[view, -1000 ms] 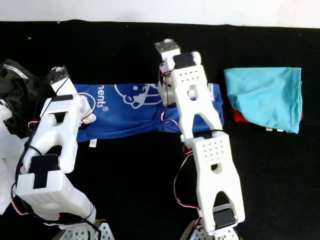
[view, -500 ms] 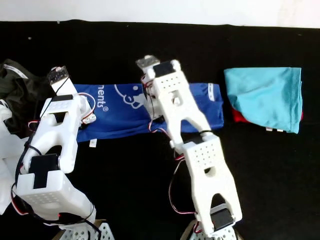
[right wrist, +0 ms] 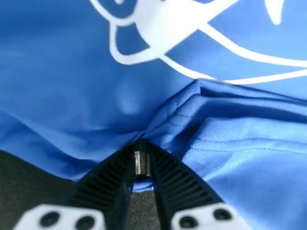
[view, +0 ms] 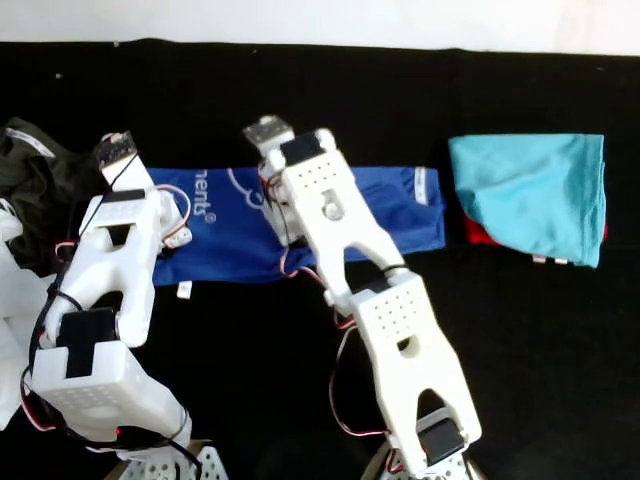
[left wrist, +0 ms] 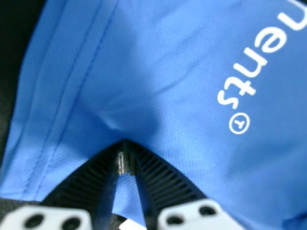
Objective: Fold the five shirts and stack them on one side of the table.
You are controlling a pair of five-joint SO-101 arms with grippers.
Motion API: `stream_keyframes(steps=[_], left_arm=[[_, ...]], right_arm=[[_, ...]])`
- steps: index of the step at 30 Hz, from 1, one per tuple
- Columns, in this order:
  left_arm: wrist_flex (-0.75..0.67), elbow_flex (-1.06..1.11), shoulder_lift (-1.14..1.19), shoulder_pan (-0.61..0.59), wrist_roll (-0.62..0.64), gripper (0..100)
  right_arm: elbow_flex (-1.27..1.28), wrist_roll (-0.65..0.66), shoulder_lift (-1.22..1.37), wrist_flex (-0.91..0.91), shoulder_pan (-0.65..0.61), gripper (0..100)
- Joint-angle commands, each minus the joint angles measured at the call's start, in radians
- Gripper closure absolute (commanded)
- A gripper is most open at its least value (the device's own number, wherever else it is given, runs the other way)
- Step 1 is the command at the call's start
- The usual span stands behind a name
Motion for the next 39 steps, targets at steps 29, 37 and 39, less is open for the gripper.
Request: stream_keyframes(steps=[29, 37, 39], left_arm=[[-0.003, -0.022, 0.005, 0.012, 0.0, 99], [-0.003, -0.022, 0.005, 0.012, 0.0, 99], [-0.003, -0.022, 0.005, 0.012, 0.0, 99]], right_arm=[[0.473, 0.034, -0.395, -0.005, 0.513, 99.3], [0.588, 0.034, -0.403, -0.113, 0.515, 99.3], [0.572, 0.034, -0.421, -0.07, 0.513, 99.3]])
